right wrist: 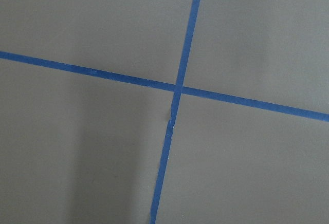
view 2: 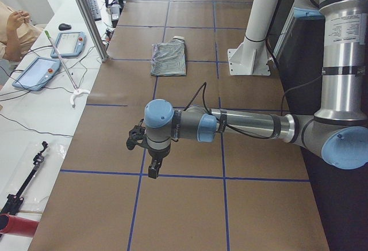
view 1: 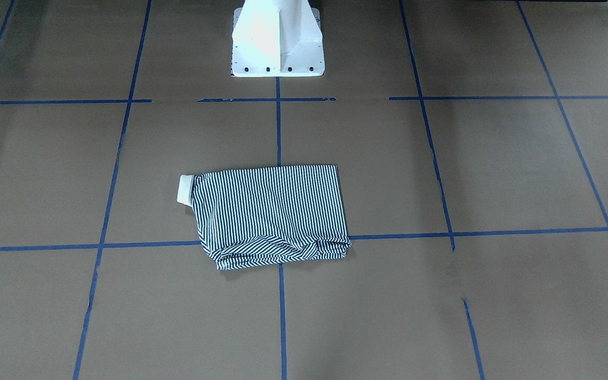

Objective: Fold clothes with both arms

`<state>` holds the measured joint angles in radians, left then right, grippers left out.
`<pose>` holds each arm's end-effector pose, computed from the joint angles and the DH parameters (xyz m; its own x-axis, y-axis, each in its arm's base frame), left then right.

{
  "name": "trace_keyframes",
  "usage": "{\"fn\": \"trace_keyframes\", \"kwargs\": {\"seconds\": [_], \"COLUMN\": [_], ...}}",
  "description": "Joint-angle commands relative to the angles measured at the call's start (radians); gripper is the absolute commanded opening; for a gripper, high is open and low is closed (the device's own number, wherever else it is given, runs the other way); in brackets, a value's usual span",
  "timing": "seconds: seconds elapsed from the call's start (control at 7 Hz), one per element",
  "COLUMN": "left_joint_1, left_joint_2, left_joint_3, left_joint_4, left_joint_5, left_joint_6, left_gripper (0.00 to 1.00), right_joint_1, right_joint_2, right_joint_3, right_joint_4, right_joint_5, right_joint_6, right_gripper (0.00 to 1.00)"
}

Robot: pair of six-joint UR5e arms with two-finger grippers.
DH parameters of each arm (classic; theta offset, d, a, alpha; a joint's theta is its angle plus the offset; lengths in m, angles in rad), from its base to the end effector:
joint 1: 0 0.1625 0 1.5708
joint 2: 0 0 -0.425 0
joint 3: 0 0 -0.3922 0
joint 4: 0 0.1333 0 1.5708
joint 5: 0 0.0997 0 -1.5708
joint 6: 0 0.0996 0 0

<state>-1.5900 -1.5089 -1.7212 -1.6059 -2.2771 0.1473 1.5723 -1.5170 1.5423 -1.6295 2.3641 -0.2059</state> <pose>-0.0777 -0.4713 0.6149 0.7567 0.2103 -0.6190 -0.0930 0.9718 0.2165 0.0631 -0.5121 0.6501 0.6870 -0.1800 0.7041 0.1419 0.9834 0.1129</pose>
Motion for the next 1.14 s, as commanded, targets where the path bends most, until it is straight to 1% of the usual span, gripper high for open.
{"fn": "trace_keyframes", "kwargs": {"seconds": [0.0, 0.29, 0.43, 0.57, 0.71, 1.0], "left_joint_1": [0.001, 0.001, 0.001, 0.001, 0.001, 0.001], "left_joint_2": [-0.001, -0.001, -0.001, -0.001, -0.001, -0.001], "left_joint_3": [-0.001, 0.0, 0.002, 0.002, -0.001, -0.001], "left_joint_4": [0.0, -0.009, -0.012, -0.012, -0.012, -0.012], "left_joint_5": [-0.002, -0.001, -0.001, -0.001, -0.002, -0.002], "left_joint_6": [0.002, 0.002, 0.002, 0.002, 0.002, 0.002], "left_gripper": [1.0, 1.0, 1.0, 1.0, 1.0, 1.0], "right_joint_1": [0.0, 0.0, 0.0, 0.0, 0.0, -0.003], "right_joint_2": [0.0, 0.0, -0.002, -0.023, -0.028, -0.029], "right_joint_3": [-0.004, -0.004, -0.004, -0.007, -0.016, -0.019], "right_joint_4": [0.0, 0.002, 0.029, 0.101, 0.127, 0.129], "right_joint_5": [0.001, 0.001, 0.004, 0.004, 0.004, 0.012], "right_joint_6": [0.0, 0.009, 0.066, 0.118, 0.134, 0.134], "right_gripper": [1.0, 1.0, 1.0, 1.0, 1.0, 1.0]}}
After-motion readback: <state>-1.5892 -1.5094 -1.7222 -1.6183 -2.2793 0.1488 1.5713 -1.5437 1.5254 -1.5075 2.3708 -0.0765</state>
